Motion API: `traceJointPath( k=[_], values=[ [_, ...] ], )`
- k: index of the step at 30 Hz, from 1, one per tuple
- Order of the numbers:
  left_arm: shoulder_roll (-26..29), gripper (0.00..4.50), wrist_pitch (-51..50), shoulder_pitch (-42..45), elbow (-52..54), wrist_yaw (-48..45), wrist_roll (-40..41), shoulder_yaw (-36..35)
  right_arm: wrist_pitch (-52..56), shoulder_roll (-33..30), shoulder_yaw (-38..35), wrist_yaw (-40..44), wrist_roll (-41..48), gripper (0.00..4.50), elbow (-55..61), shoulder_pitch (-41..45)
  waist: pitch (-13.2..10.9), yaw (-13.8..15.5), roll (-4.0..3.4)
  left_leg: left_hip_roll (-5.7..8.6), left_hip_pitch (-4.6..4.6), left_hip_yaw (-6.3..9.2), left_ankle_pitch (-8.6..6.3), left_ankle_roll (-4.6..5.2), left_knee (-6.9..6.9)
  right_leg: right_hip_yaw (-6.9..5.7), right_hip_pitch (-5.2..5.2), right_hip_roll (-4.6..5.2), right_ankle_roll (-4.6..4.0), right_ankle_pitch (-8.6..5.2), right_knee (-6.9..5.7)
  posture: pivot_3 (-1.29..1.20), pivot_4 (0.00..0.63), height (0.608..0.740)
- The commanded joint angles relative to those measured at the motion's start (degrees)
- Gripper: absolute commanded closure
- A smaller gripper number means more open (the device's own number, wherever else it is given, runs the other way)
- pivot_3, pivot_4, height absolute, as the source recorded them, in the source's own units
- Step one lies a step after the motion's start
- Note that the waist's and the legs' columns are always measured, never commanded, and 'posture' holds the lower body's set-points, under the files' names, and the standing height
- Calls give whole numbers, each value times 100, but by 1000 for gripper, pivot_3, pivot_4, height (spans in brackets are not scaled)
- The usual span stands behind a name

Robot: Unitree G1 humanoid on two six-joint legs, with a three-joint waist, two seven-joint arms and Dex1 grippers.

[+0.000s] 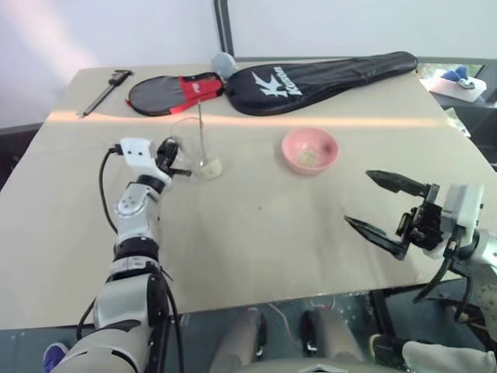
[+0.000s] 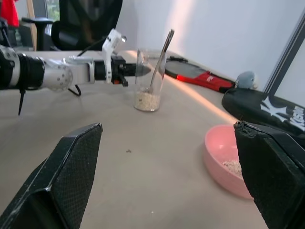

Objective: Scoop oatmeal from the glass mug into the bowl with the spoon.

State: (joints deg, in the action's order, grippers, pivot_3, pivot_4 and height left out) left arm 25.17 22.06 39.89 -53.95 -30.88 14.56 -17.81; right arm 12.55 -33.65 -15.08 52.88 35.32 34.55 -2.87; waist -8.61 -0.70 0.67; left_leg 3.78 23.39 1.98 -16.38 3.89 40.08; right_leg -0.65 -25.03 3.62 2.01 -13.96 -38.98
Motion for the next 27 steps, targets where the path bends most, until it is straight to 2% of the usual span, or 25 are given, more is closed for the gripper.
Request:
traceJointPath(
  k=[1, 3, 5, 6, 7, 8, 11, 12, 13, 14, 20, 27],
  values=[
    [98, 4500, 176, 38, -112, -13, -103, 35, -136, -54, -126, -57, 162, 28, 236, 0, 0, 7, 0, 0, -17, 0, -3, 3, -1, 0, 20, 0, 0, 0, 4, 0, 150, 740],
    [96, 4500, 155, 16, -79, -74, -74, 37, -157, -46, -89, -71, 155, 28, 212, 3, 0, 7, 0, -1, -53, 0, -7, 9, -8, 0, 59, 1, 1, -1, 13, 0, 150, 740],
    [103, 3703, 135, -28, 15, -139, -60, 37, -177, -40, -32, -73, 117, 0, 149, 32, 0, 8, 1, -1, -63, 0, -10, 13, -7, 0, 69, 2, 1, -1, 14, 0, 150, 740],
    [107, 3515, 111, -57, 77, -159, -38, 21, -186, -42, -3, -59, 102, 0, 121, 35, 0, 9, 1, -1, -64, 0, -10, 13, -7, 0, 71, 2, 1, -1, 14, 0, 150, 740],
    [112, 2891, 91, -90, 137, -171, -22, 10, -189, -52, 17, -43, 98, 0, 104, 32, 0, 9, 1, -1, -65, 0, -10, 13, -7, 0, 71, 2, 1, -1, 14, 0, 150, 740],
    [116, 2633, 72, -130, 202, -182, -7, -1, -193, -62, 29, -30, 99, 0, 94, 28, 0, 8, 0, -1, -65, 0, -10, 13, -7, 0, 71, 2, 1, -1, 14, 0, 150, 740],
    [118, 1101, -106, -411, 655, -269, 121, -51, -179, -101, 58, -31, 47, 0, 29, -2, 0, 8, 0, -2, -65, 0, -10, 13, -7, 1, 71, 3, 1, -1, 13, 0, 150, 740],
    [117, 813, -212, -550, 877, -314, 180, -61, -166, -115, 64, -52, -1, 0, -11, -20, 0, 6, 0, -2, -65, 0, -10, 13, -7, 0, 71, 3, 1, -1, 13, 0, 150, 740],
    [123, 302, -316, -693, 1103, -355, 233, -57, -158, -127, 70, -69, -43, 0, -53, -35, 0, 6, 0, -2, -65, 0, -10, 13, -7, 1, 71, 3, 1, -1, 14, 0, 150, 740],
    [137, 92, -443, -878, 1386, -397, 304, -63, -153, -142, 67, -83, -90, 0, -109, -59, 0, 5, 0, -2, -67, -1, -10, 13, -7, 2, 72, 4, 1, -1, 14, 0, 150, 740],
    [372, 92, -1388, -2202, 3323, -684, 729, -93, -363, -379, -79, 78, -492, 0, -829, -257, 0, 15, -1, -5, -70, -1, -12, 15, -8, 4, 75, 6, 0, -1, 17, 0, 150, 740],
    [740, 92, -2597, -3768, 5654, -1338, 1406, 50, -913, -793, -233, 467, -908, 0, -2329, -80, -1, 52, -5, -5, -73, -3, -16, 20, -8, 4, 81, 12, -1, -2, 22, 0, 150, 740]
  ],
)
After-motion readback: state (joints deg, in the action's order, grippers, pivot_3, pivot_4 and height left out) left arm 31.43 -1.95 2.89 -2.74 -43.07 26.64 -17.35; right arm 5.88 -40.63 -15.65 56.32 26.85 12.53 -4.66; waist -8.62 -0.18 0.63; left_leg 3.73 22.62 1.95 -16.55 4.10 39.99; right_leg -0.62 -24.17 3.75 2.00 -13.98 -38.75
